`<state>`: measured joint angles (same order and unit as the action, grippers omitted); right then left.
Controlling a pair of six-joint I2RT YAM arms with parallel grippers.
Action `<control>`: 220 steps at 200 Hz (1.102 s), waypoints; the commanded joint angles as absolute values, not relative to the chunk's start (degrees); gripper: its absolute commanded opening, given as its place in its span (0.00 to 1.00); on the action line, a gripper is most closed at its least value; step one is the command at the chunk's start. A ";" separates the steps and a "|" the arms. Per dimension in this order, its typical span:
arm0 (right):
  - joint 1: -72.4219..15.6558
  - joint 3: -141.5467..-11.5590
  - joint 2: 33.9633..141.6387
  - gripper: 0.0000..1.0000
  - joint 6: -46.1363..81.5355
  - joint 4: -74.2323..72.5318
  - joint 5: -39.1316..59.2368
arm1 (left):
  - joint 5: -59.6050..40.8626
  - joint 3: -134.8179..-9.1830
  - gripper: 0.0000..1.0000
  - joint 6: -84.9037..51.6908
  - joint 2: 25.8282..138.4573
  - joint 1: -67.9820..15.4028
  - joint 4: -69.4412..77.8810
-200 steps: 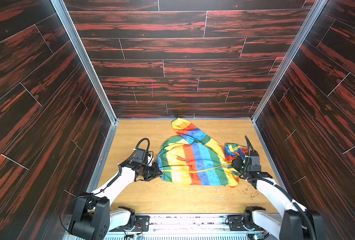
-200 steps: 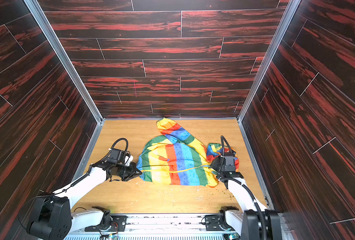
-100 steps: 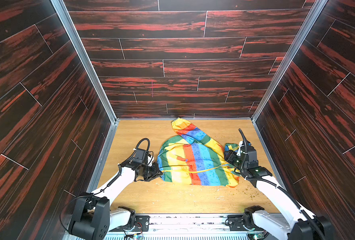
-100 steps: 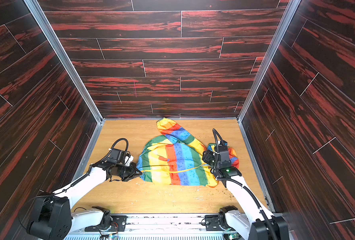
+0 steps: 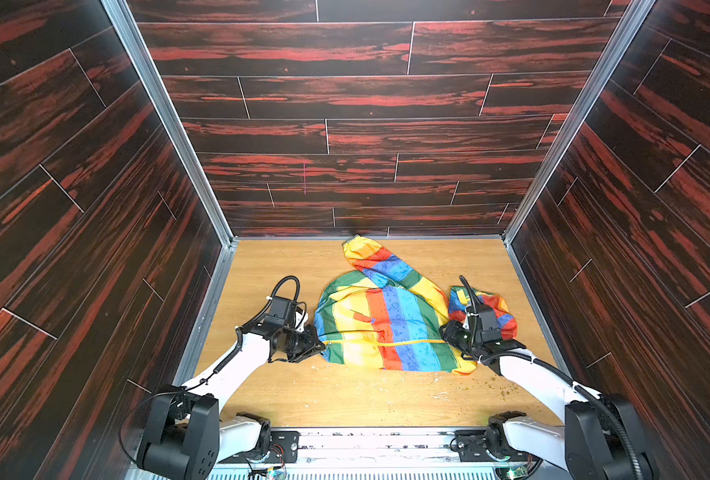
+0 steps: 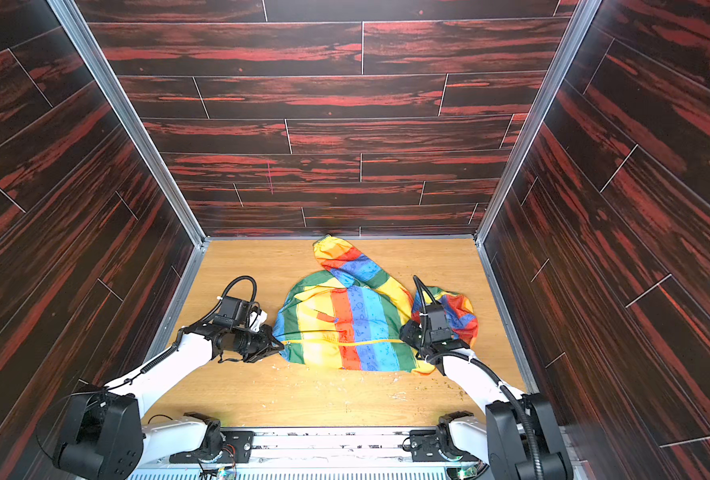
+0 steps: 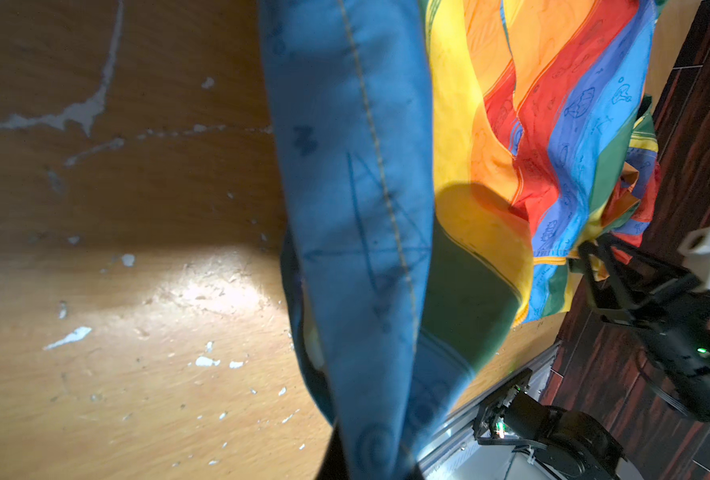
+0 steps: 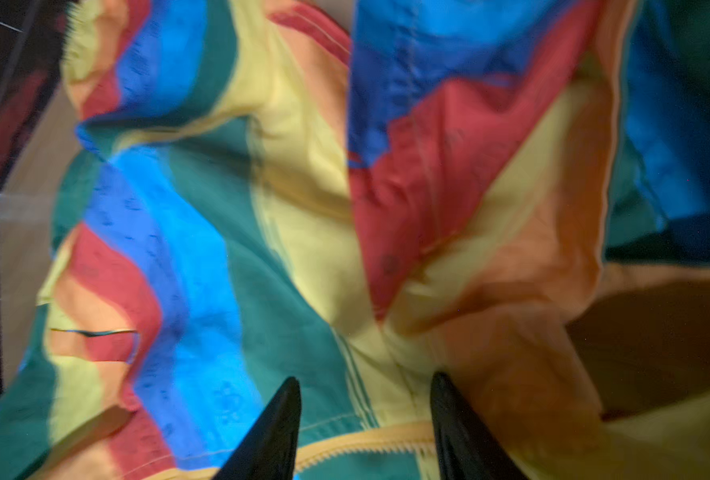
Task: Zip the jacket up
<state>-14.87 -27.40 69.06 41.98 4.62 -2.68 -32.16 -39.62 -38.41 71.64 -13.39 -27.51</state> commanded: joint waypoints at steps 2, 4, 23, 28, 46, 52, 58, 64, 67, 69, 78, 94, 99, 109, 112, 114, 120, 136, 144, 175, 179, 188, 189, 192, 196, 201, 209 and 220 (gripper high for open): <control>-14.93 -26.96 71.76 0.53 43.42 3.11 -4.57 | -33.94 -41.80 0.00 -36.32 69.31 -12.75 -30.00; -14.94 -27.04 71.90 0.53 43.42 3.04 -4.48 | -34.00 -41.83 0.00 -36.24 69.27 -12.68 -29.98; -14.94 -27.64 73.22 0.53 43.50 2.25 -3.88 | -35.41 -41.30 0.07 -36.47 69.26 -12.67 -28.47; -14.94 -27.84 73.34 0.53 43.48 2.08 -3.74 | -35.93 -40.68 0.11 -36.99 69.18 -12.72 -27.16; -14.93 -28.50 73.63 0.53 43.50 2.25 -3.60 | -37.62 -38.52 0.22 -39.49 69.25 -12.74 -22.01; -14.95 -28.60 73.65 0.53 43.42 2.31 -3.60 | -38.36 -37.66 0.26 -40.28 69.21 -12.74 -19.69; -14.95 -28.73 73.65 0.53 43.34 2.42 -3.52 | -38.87 -36.78 0.30 -41.42 69.02 -12.73 -17.62; -14.94 -28.82 73.63 0.53 43.25 2.53 -3.43 | -38.93 -36.17 0.33 -42.18 68.83 -12.74 -16.00; -14.94 -28.83 73.58 0.53 43.24 2.49 -3.43 | -39.07 -35.88 0.34 -42.37 68.71 -12.74 -15.32; -14.94 -28.85 73.57 0.53 43.20 2.47 -3.43 | -39.06 -35.64 0.35 -42.61 68.62 -12.74 -14.88; -14.94 -28.97 73.52 0.53 43.06 2.65 -3.36 | -39.22 -34.83 0.39 -43.42 68.25 -12.74 -12.95; -15.00 -28.96 73.31 0.53 43.03 2.72 -3.25 | -39.19 -33.65 0.42 -44.08 68.07 -12.83 -11.37; -14.93 -29.00 73.30 0.53 43.03 2.72 -3.25 | -39.10 -33.42 0.42 -43.92 68.18 -12.82 -11.40; -14.95 -29.15 73.17 0.53 43.05 2.79 -3.15 | -38.81 -33.08 0.42 -43.63 68.50 -12.87 -11.58; -14.94 -29.20 73.13 0.53 43.11 2.77 -3.16 | -38.69 -32.98 0.42 -43.40 68.62 -12.91 -11.76; -14.92 -29.25 73.17 0.53 43.01 2.80 -3.12 | -38.54 -32.97 0.42 -43.28 68.75 -12.89 -11.95; -14.93 -29.40 73.09 0.53 43.02 2.80 -2.97 | -38.14 -32.87 0.42 -42.99 69.04 -13.00 -12.39; -14.91 -29.83 73.11 0.53 43.09 2.99 -2.82 | -37.15 -32.38 0.43 -42.30 69.65 -13.17 -12.84; -14.85 -30.01 72.95 0.53 43.06 3.10 -2.73 | -36.50 -32.12 0.44 -42.10 69.95 -13.45 -12.98; -14.92 -30.83 72.71 0.53 42.96 3.34 -2.15 | -33.66 -31.61 0.45 -41.40 72.15 -14.20 -13.40; -14.91 -30.89 72.69 0.53 42.98 3.38 -2.11 | -33.49 -31.57 0.46 -41.46 72.40 -14.36 -13.21; -14.86 -30.96 72.54 0.53 42.98 3.48 -2.11 | -33.08 -31.24 0.46 -41.57 72.76 -14.53 -12.59; -14.86 -30.99 72.48 0.53 42.98 3.50 -2.11 | -33.02 -31.27 0.46 -41.57 72.76 -14.56 -12.53; -14.90 -30.98 72.39 0.53 42.98 3.51 -2.11 | -32.76 -31.21 0.46 -41.62 72.93 -14.70 -12.42; -14.90 -31.02 72.37 0.53 42.93 3.53 -2.03 | -32.47 -31.16 0.46 -41.71 73.05 -14.78 -12.24; -14.85 -31.07 72.32 0.53 42.96 3.54 -2.07 | -32.20 -31.11 0.46 -41.66 73.21 -14.90 -12.06; -14.85 -31.11 72.23 0.53 42.93 3.69 -2.02 | -32.03 -31.03 0.46 -41.74 73.51 -15.11 -11.51; -14.90 -31.11 72.14 0.53 42.97 3.69 -1.96 | -31.98 -30.85 0.46 -42.03 73.97 -15.29 -10.50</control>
